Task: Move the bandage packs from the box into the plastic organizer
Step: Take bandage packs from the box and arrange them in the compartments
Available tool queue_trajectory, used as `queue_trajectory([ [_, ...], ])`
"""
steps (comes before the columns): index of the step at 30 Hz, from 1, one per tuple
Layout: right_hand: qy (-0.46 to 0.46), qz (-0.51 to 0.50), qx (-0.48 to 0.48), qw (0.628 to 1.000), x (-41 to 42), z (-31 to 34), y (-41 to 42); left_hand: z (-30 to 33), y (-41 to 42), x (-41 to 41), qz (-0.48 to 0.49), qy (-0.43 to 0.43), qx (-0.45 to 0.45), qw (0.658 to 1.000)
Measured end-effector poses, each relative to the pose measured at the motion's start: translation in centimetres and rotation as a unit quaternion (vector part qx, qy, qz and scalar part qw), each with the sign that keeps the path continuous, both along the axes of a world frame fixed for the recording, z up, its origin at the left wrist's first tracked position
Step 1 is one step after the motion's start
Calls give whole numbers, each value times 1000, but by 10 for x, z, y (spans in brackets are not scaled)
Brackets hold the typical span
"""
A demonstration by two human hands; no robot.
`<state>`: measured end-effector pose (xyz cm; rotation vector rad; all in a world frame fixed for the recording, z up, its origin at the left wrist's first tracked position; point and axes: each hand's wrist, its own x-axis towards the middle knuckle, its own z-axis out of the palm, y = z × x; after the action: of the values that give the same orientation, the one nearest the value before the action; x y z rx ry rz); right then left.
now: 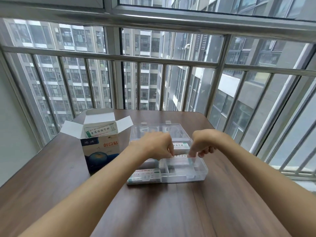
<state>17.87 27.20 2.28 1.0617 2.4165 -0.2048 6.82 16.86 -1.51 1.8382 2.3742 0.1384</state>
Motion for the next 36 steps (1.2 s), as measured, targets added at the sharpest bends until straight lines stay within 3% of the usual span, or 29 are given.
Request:
queue_trajectory([
  [4,70,6,58,996,6,-4,2,-1,0,-3,0,-11,1,1000],
  [10,31,6,7,999,0,-10,0,0,1,-1,1,-8,-4,1000],
  [15,125,34,116,985,8,-15,3,1,1,-2,-1,-16,-8,1000],
  [24,148,17,-11,989,10,-20,13,5,2,-1,-1,2,-25,1000],
  [29,168,7,56,984,7,-24,11,9,-3,8,7,11,-19,1000],
  [33,197,12,93,976,14,-6,2,24,-26,11,38,1,120,992],
  [36,273,47,85,957,11,14,-18,34,-69,0,102,1,330,939],
])
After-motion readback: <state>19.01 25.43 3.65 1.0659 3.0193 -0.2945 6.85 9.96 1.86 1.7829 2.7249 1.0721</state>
